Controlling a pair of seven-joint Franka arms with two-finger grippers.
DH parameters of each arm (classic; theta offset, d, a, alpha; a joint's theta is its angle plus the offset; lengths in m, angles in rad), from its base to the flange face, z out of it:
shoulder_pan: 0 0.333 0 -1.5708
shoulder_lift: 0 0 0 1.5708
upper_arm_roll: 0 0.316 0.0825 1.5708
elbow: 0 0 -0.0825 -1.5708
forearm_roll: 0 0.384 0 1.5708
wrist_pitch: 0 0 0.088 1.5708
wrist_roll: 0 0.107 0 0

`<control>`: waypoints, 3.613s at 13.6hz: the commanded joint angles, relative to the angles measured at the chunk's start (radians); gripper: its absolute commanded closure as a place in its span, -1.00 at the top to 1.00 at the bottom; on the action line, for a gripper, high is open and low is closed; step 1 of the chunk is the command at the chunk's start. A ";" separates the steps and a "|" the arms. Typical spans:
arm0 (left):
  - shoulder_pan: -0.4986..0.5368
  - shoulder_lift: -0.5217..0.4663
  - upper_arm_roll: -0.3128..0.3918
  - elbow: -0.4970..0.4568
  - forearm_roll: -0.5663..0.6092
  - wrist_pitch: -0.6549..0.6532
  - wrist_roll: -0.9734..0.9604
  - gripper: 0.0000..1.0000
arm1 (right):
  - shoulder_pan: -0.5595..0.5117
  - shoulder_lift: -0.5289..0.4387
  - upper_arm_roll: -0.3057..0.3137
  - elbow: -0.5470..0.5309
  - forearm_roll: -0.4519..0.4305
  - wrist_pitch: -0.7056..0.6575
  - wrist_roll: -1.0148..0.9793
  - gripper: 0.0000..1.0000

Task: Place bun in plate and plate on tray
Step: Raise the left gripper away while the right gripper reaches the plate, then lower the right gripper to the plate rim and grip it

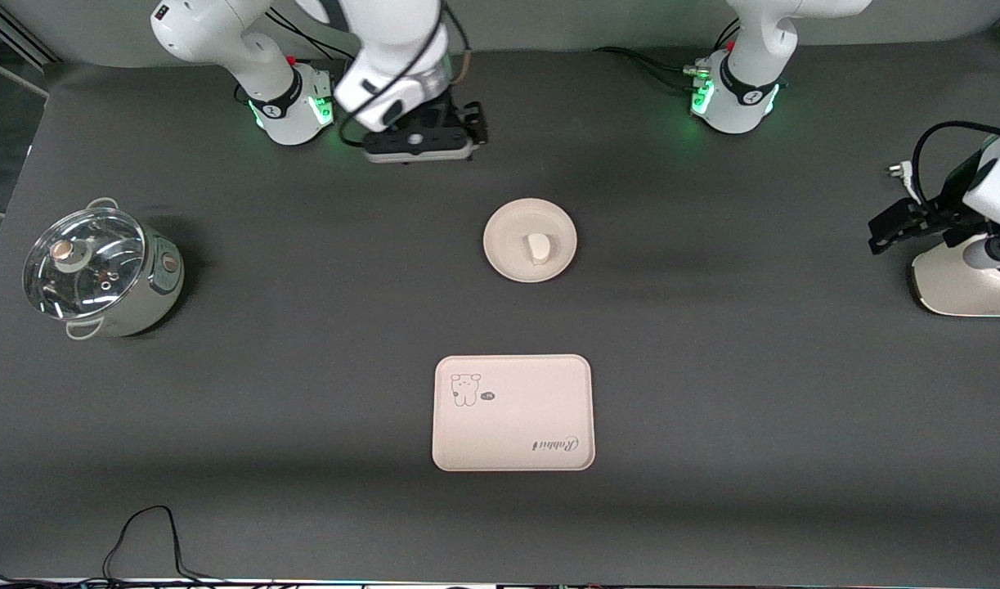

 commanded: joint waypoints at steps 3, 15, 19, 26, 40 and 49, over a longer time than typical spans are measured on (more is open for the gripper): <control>-0.018 0.011 -0.005 0.057 -0.012 -0.100 0.033 1.00 | 0.015 0.058 -0.017 0.048 0.044 0.015 -0.038 1.00; -0.021 0.062 -0.010 0.119 -0.019 -0.142 0.062 1.00 | 0.049 0.119 -0.015 -0.698 0.083 1.055 -0.054 1.00; -0.021 0.063 -0.008 0.115 -0.019 -0.120 0.060 1.00 | 0.052 0.218 -0.002 -0.691 0.234 1.174 -0.109 1.00; -0.018 0.073 -0.008 0.116 -0.022 -0.123 0.060 1.00 | 0.053 0.303 0.052 -0.642 0.345 1.179 -0.109 1.00; -0.024 0.079 -0.010 0.112 -0.022 -0.122 0.049 1.00 | 0.041 0.301 0.049 -0.642 0.345 1.124 -0.100 -0.43; -0.024 0.080 -0.010 0.107 -0.021 -0.119 0.056 1.00 | 0.026 0.245 0.043 -0.630 0.345 1.038 -0.109 -1.00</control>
